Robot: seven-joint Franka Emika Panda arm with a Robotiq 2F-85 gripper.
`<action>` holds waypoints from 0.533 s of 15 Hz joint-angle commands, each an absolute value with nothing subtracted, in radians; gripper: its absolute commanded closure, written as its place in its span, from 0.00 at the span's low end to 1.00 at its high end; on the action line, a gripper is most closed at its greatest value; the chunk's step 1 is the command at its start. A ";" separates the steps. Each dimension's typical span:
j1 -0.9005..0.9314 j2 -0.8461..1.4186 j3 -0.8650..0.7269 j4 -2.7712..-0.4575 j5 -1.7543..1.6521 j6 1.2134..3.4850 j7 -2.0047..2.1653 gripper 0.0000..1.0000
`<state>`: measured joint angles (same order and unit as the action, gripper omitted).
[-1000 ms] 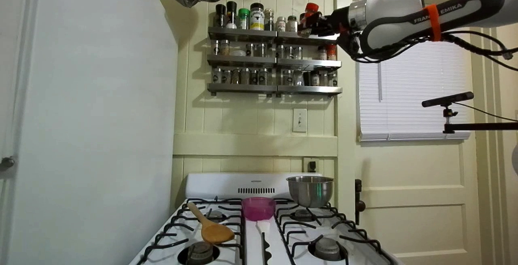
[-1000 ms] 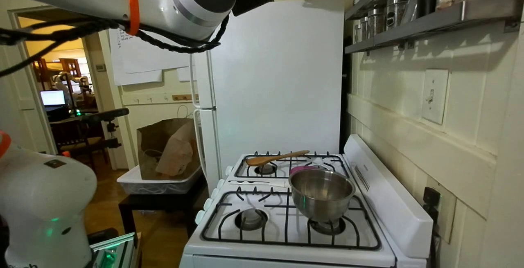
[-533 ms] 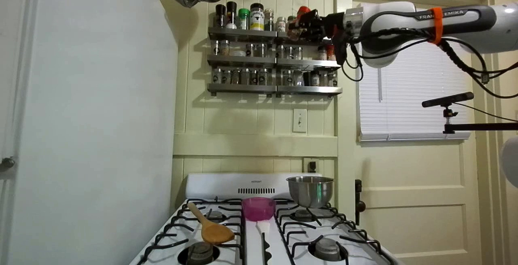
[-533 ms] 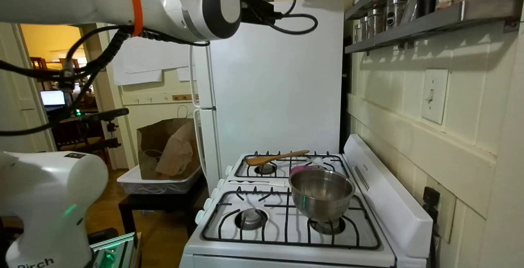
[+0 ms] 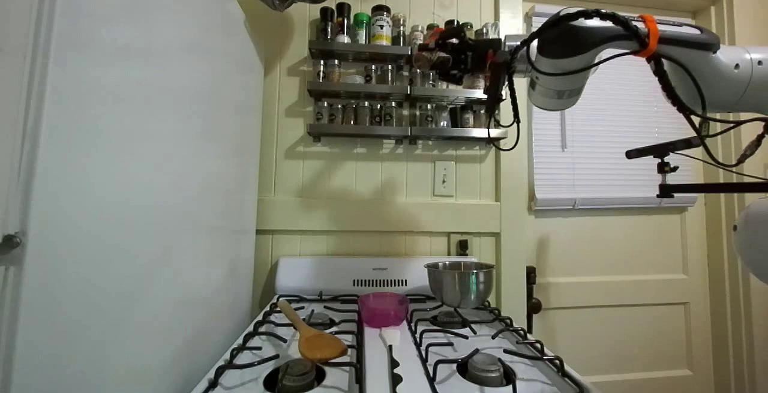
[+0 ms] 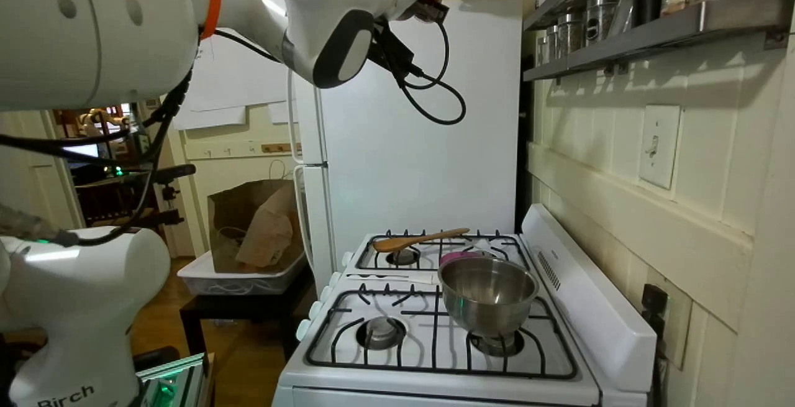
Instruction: Remove the left orange bottle from the shelf
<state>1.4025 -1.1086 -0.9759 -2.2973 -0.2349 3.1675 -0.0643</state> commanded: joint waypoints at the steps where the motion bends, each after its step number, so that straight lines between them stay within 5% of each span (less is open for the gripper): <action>1: 1.271 -1.015 -0.945 -2.311 -0.146 3.067 -0.102 0.77; 7: 1.028 -0.881 -0.841 -2.307 -0.092 2.856 -0.130 0.77; 8: 1.097 -0.939 -0.873 -2.310 -0.062 2.918 -0.184 0.52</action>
